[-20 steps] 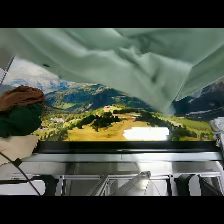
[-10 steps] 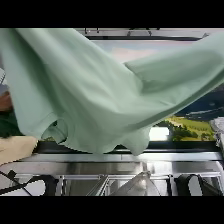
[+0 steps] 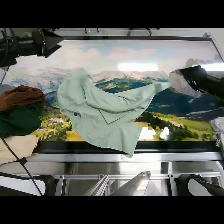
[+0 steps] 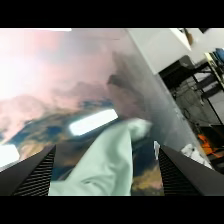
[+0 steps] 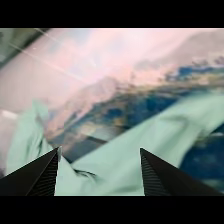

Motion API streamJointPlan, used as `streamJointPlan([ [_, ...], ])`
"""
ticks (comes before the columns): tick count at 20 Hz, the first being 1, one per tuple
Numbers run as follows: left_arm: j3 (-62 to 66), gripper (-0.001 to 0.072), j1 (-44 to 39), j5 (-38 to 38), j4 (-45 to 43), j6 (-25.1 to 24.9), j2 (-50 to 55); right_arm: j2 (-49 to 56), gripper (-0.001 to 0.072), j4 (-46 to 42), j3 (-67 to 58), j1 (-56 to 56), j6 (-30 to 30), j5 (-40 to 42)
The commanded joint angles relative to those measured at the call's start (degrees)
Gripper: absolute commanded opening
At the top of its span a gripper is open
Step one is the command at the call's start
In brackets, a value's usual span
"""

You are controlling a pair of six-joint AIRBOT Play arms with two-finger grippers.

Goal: Fold the shirts.

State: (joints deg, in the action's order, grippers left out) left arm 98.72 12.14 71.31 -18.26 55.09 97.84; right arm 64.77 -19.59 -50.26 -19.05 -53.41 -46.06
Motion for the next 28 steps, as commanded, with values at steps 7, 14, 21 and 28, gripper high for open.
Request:
streamJointPlan([
  [7,-9.1,0.0707,3.5,28.7,-23.4,22.0,4.3,12.0,0.0551,-17.6,-2.1,-12.0,-3.8,-17.8],
  [14,-38.7,0.0707,-10.8,22.5,-34.1,24.4,-7.0,23.9,0.0502,-13.6,-6.0,-0.1,-2.1,-18.5],
  [21,-50.0,0.0707,-23.8,9.6,-34.1,26.4,-10.2,31.6,0.0503,-9.9,-14.2,17.6,-3.4,-24.9],
  [28,-44.1,0.0705,-28.0,-0.6,-34.1,28.7,-7.5,36.4,0.0502,-7.9,-14.7,25.0,-3.4,-21.0],
])
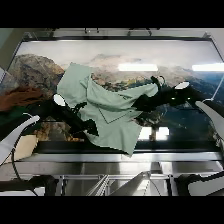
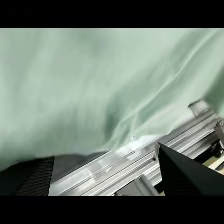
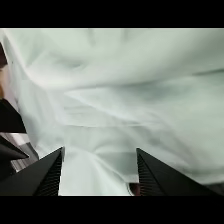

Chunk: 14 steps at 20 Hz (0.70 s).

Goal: Fold the shirts.

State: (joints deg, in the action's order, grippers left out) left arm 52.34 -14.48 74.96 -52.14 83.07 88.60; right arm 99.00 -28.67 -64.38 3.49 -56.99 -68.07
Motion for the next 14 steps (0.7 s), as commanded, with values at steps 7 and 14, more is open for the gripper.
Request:
streamJointPlan([
  [7,7.6,0.0541,-1.4,5.0,-0.2,1.0,11.7,2.1,0.0503,-4.7,-13.8,-13.6,-2.6,-1.1],
  [14,7.6,0.0022,-1.3,5.2,-0.9,-0.3,11.6,8.8,0.0502,-5.4,-22.5,-26.7,-6.5,0.9],
])
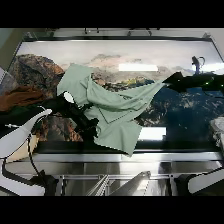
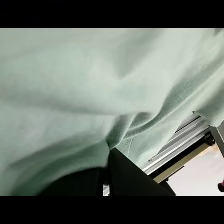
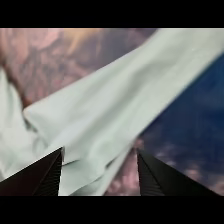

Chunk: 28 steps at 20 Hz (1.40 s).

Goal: Fold the shirts.

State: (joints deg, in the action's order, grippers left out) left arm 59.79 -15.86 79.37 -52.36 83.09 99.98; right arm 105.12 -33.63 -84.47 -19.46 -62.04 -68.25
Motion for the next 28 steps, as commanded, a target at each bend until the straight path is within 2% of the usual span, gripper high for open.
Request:
streamJointPlan([
  [1,0.1,0.0022,0.0,2.0,-0.7,-1.0,0.2,3.5,0.0502,-0.4,-2.4,-3.7,-1.5,0.9],
  [4,0.1,0.0022,0.1,8.2,-2.3,-2.7,0.2,4.5,0.0501,-0.5,-2.4,-2.1,-1.9,0.8],
  [8,0.1,0.0022,0.2,7.0,-3.1,-2.7,0.1,5.6,0.0499,-0.5,-2.4,3.1,-4.4,4.3],
  [10,0.1,0.0022,0.3,8.4,-3.7,-3.1,0.1,6.8,0.0493,-3.8,-2.4,6.4,-6.9,5.4],
  [11,0.1,0.0022,0.9,9.2,-3.6,-3.6,0.1,7.2,0.0446,-7.4,-2.4,7.8,-9.5,6.0],
  [12,0.1,0.0022,1.6,9.7,-3.6,-3.6,0.1,7.6,0.043,-11.2,-2.4,8.7,-11.7,6.5],
  [14,0.1,0.0022,3.5,10.7,-3.6,-3.9,0.1,7.7,0.0431,-16.0,-2.4,8.8,-14.8,5.6],
  [17,0.1,0.0022,6.7,11.1,-3.6,-4.6,0.1,6.9,0.0431,-16.0,-2.4,5.7,-14.7,1.1],
  [20,0.1,0.0022,9.1,11.7,-3.6,-4.7,0.1,4.7,0.0438,-16.1,-2.4,1.3,-14.3,0.3],
  [23,0.1,0.0022,10.6,12.4,-3.6,-5.2,0.1,4.5,0.0445,-13.6,-2.4,-2.2,-12.8,-2.4],
  [26,0.1,0.0022,11.1,12.1,-3.6,-5.3,0.1,4.5,0.0448,-1.7,-2.4,-3.8,-6.2,-9.6],
  [27,0.1,0.0022,11.1,12.2,-3.6,-5.4,0.1,4.5,0.0484,2.9,-2.4,-4.2,-3.8,-11.7],
  [28,0.1,0.0022,11.1,12.2,-3.6,-5.7,0.1,4.4,0.0489,5.0,-2.4,-4.7,-2.8,-11.8],
])
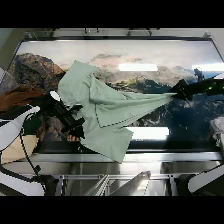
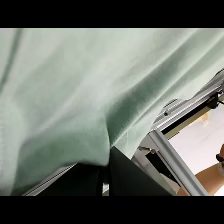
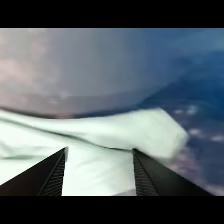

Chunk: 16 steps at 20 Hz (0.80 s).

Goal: Fold the shirts.

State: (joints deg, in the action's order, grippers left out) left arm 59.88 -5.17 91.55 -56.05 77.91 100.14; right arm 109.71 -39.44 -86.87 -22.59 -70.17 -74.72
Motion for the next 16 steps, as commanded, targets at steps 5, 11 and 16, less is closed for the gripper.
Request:
streamJointPlan([
  [5,0.0,0.0022,0.4,1.4,0.1,-1.0,0.0,-0.1,0.0506,7.8,0.0,-6.2,6.5,-1.2],
  [11,0.0,0.0022,0.4,1.3,0.1,-1.0,0.0,2.0,0.0505,0.0,0.2,-6.7,2.6,0.7],
  [16,0.0,0.0022,0.4,1.2,0.1,-2.5,0.0,5.8,0.0501,-0.6,0.2,-1.4,1.2,-0.3],
])
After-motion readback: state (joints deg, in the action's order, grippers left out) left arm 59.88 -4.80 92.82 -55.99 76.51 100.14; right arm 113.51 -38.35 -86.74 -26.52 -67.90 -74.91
